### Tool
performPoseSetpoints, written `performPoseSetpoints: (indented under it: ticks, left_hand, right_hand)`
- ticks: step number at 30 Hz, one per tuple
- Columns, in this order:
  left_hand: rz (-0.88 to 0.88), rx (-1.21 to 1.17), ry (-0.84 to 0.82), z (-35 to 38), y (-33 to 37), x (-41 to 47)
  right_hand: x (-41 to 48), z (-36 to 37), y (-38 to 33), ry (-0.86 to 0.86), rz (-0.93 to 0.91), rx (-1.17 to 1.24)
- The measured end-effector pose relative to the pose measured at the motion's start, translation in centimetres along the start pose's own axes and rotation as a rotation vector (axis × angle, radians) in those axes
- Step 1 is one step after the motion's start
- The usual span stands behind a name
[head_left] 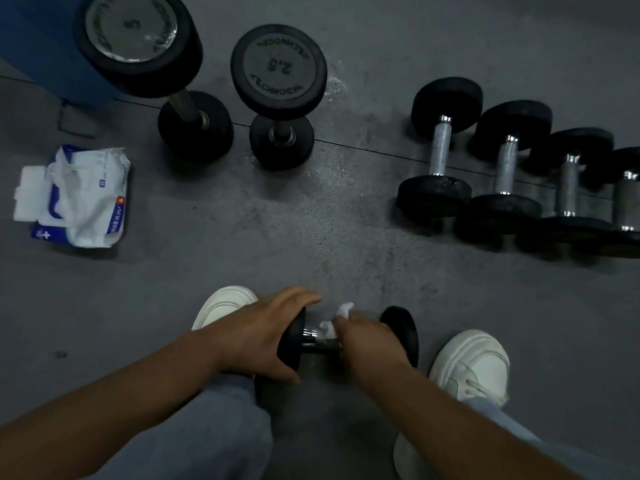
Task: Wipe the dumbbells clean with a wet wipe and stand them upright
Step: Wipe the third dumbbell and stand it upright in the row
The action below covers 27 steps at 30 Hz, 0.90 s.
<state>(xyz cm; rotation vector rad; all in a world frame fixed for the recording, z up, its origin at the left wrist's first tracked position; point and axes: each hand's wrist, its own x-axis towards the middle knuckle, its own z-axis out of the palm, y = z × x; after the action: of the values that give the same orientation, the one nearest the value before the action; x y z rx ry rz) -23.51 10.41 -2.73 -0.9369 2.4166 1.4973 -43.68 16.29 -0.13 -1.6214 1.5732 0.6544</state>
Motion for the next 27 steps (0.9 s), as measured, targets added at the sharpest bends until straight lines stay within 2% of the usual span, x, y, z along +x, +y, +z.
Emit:
performPoseSetpoints:
  ticks: [2, 6, 9, 13, 17, 18, 21, 25, 27]
  left_hand:
    - [-0.015, -0.038, 0.026, -0.4, 0.0, 0.6]
    - [0.046, 0.041, 0.172, -4.2, -1.0, 3.4]
    - [0.046, 0.152, 0.260, -8.7, -1.6, 6.5]
    - [0.053, 0.299, 0.262, -11.5, -2.3, 8.5]
    - [0.022, 0.315, 0.266, -11.0, -2.5, 7.9]
    - [0.026, 0.309, 0.268, -10.8, -2.4, 7.8]
    - [-0.003, 0.286, 0.250, -10.9, -2.2, 7.8]
    - [-0.061, 0.144, 0.251, -11.2, -2.0, 8.2]
    - [-0.070, 0.057, 0.289, -10.8, -1.9, 8.1]
  right_hand:
    - [0.8, -1.0, 0.5, -0.005, -0.019, 0.015]
    - [3.5, -5.6, 1.5, 0.280, -0.023, -0.082]
    - [6.7, -10.2, 2.2, 0.398, 0.035, -0.161]
    - [9.1, -11.9, 1.8, 0.383, 0.092, -0.155]
    - [7.7, -9.1, 0.4, 0.453, 0.247, -0.153]
    - [7.3, -8.3, -0.6, 0.458, 0.237, -0.127]
    - [7.1, -7.7, -1.8, 0.453, 0.041, -0.087]
    - [6.5, -8.2, -0.8, 0.475, 0.153, 0.009]
    - [6.1, -7.6, -1.0, 0.471, 0.066, 0.008]
